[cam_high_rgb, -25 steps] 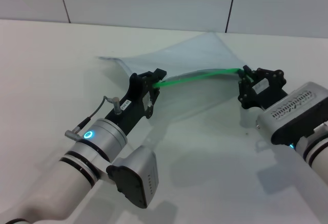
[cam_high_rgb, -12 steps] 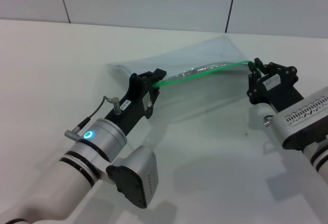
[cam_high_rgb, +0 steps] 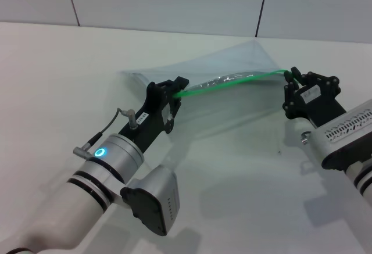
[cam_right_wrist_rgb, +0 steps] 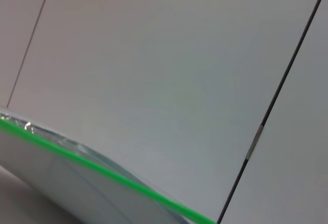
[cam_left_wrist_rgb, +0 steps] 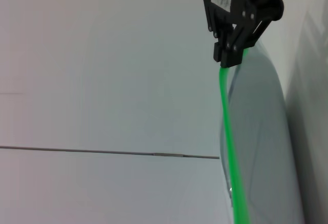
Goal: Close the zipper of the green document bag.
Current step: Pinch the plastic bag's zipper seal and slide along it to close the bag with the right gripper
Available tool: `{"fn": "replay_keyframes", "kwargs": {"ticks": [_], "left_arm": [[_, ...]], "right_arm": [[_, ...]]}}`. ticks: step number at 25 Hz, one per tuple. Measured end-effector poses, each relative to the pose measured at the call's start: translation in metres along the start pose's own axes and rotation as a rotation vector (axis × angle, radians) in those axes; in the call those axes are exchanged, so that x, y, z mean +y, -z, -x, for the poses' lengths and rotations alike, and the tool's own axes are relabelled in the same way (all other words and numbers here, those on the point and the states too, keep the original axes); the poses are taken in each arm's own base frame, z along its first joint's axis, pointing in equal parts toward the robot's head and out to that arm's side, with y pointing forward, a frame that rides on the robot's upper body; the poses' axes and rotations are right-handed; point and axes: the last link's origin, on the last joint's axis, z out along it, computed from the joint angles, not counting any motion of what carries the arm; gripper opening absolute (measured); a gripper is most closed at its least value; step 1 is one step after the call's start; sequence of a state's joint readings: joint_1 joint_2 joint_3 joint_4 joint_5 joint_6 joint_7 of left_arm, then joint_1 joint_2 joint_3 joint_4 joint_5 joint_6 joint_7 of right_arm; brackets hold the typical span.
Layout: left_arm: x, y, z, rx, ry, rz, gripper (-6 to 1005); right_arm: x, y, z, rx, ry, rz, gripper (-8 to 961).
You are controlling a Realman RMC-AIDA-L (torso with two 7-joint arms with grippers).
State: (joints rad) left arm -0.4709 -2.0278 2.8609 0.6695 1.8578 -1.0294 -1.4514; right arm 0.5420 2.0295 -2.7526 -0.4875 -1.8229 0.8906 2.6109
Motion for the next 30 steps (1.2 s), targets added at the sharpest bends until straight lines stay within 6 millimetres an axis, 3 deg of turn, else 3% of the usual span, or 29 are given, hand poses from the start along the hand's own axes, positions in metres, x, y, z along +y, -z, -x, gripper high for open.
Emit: {"fn": "replay_keyframes", "kwargs": {"ticks": [30], "left_arm": [[-0.001,0.000,-0.002,0.010,-0.006,-0.004,55]], "right_arm": [[-0.028,0.001,-0.025,0.117,-0.013,-0.095,71]]}}
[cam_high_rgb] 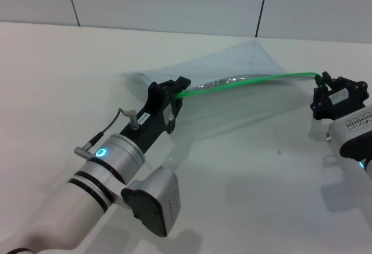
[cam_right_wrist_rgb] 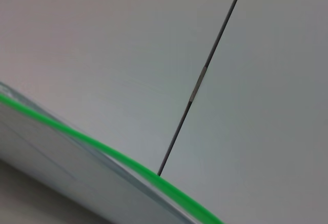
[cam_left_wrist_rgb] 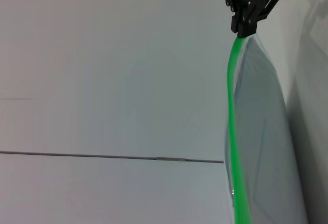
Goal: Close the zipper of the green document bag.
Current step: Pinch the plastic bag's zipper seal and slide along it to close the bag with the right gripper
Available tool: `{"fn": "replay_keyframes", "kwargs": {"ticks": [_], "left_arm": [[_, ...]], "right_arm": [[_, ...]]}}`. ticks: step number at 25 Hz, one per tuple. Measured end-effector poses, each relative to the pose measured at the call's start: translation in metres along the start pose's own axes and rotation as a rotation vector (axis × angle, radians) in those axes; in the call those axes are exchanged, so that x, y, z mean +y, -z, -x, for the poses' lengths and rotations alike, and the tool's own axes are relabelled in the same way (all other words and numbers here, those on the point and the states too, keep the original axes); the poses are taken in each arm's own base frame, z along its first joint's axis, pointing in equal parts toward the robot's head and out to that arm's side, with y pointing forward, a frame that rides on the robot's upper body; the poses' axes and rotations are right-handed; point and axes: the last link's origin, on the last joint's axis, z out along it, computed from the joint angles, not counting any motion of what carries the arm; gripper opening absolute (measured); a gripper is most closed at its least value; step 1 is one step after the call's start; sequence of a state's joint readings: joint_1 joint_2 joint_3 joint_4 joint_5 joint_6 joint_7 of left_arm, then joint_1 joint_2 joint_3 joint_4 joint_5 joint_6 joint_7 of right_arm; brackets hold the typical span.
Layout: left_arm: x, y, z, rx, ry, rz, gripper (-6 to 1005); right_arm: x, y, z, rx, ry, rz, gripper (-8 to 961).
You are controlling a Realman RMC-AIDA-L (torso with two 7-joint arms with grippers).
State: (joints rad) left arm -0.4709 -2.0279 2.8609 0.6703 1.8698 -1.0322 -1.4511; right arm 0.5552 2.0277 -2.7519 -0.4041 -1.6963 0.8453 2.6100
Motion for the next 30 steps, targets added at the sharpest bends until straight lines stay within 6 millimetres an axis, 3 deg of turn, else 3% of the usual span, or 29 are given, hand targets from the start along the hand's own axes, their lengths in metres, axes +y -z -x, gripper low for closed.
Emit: {"fn": "replay_keyframes", "kwargs": {"ticks": [22,30], "left_arm": [[0.0006,0.0002,0.0009,-0.001,-0.003,0.003,55],[0.0009,0.0002,0.0012,-0.002,-0.004,0.004,55]], "right_arm": [[-0.0058,-0.0009,-0.0049,0.025,0.000,-0.018,71],[-0.0058,-0.0008,-0.0051,0.025,0.001,-0.018,124]]}}
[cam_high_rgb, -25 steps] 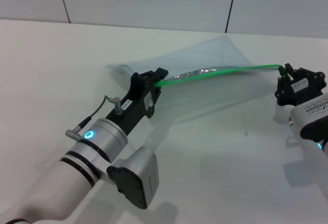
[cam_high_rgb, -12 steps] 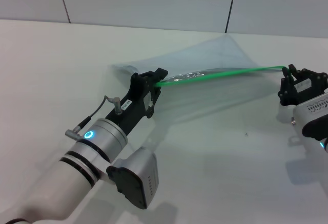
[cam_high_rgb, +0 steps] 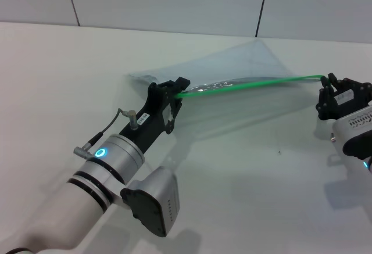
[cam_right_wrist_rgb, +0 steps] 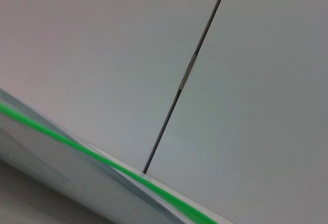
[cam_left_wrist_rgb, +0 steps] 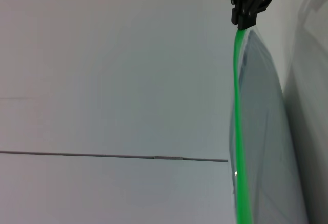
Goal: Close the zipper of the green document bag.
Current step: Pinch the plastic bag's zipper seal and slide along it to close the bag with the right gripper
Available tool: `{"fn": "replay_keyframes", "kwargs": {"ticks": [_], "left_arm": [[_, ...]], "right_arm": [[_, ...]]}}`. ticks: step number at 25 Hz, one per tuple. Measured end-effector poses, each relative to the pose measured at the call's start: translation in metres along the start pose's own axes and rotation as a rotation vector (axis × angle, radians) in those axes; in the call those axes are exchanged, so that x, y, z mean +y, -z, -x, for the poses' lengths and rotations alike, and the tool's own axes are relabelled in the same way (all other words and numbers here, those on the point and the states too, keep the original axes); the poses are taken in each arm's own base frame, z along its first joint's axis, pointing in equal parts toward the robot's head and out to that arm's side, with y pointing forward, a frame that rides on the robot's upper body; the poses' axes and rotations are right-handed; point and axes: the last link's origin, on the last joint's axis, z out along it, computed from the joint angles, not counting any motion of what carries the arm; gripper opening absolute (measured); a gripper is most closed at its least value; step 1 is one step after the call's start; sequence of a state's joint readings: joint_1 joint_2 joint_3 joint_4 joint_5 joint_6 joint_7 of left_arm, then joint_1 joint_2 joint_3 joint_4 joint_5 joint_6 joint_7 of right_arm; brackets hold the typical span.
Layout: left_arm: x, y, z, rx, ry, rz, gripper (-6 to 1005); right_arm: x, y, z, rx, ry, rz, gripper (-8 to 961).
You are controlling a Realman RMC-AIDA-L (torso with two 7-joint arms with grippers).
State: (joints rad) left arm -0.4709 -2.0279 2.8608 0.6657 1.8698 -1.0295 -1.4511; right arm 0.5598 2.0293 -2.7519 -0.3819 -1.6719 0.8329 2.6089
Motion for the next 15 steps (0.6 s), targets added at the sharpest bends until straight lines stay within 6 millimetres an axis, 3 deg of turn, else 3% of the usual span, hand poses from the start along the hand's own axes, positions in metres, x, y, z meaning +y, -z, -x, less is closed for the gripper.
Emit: {"fn": "replay_keyframes", "kwargs": {"ticks": [15], "left_arm": [[-0.0029,0.0000,0.0002,-0.001,0.008,-0.020,55]], "right_arm": [[0.0006,-0.0038,-0.0007,0.028,-0.003,0.007,224]]}}
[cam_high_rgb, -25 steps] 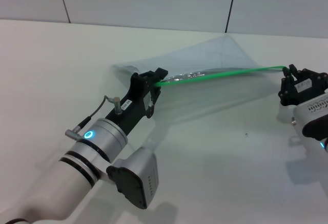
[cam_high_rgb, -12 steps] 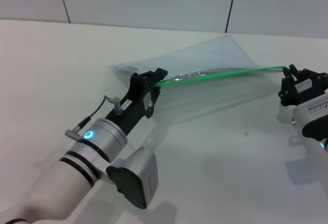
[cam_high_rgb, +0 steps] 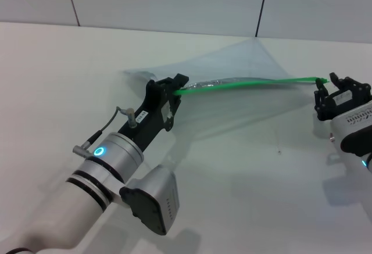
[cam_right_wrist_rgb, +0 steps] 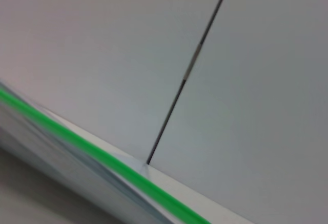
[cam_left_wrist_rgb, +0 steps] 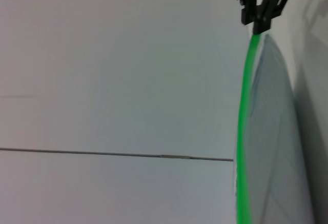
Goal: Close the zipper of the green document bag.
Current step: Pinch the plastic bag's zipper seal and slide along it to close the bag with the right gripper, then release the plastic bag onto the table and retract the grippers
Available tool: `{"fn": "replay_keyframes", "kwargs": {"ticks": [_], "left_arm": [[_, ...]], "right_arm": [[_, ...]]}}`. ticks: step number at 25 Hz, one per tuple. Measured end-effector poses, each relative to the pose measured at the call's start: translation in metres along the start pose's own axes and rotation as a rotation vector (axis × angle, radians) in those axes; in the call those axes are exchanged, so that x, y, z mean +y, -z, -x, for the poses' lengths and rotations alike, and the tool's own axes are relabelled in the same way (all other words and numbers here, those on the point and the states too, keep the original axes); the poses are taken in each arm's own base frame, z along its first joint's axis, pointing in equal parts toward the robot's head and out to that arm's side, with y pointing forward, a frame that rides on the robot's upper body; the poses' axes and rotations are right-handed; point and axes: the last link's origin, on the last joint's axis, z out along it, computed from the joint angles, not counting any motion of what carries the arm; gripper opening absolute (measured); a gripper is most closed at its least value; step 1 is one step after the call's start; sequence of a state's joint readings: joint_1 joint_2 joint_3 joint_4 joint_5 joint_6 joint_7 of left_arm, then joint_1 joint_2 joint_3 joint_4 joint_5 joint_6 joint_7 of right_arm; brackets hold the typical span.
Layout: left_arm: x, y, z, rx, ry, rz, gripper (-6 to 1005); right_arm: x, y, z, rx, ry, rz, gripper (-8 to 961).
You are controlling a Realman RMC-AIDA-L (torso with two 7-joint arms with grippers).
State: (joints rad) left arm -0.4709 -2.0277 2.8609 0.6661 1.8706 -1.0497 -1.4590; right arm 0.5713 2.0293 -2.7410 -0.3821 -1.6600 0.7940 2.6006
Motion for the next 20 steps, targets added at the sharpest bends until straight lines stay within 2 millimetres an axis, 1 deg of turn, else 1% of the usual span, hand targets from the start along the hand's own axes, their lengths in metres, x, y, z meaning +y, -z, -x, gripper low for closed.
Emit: {"fn": "replay_keyframes", "kwargs": {"ticks": [5,7,14,18,20], "left_arm": [[-0.005,0.001,0.000,0.003,0.023,-0.034,54],[-0.005,0.001,-0.001,0.011,0.035,-0.036,56],[-0.006,0.001,-0.003,0.026,0.083,-0.048,73],[-0.011,0.002,-0.001,0.024,0.110,-0.083,232],[-0.012,0.002,-0.001,0.024,0.117,-0.091,306]], "right_arm": [[0.000,0.000,0.001,-0.004,-0.012,-0.010,257],[0.000,0.000,0.002,-0.005,-0.014,-0.009,497],[-0.002,0.000,0.002,-0.002,-0.036,-0.030,601],[-0.002,0.001,0.005,-0.026,-0.042,-0.042,661],[-0.002,0.002,0.006,-0.037,-0.048,-0.048,725]]}}
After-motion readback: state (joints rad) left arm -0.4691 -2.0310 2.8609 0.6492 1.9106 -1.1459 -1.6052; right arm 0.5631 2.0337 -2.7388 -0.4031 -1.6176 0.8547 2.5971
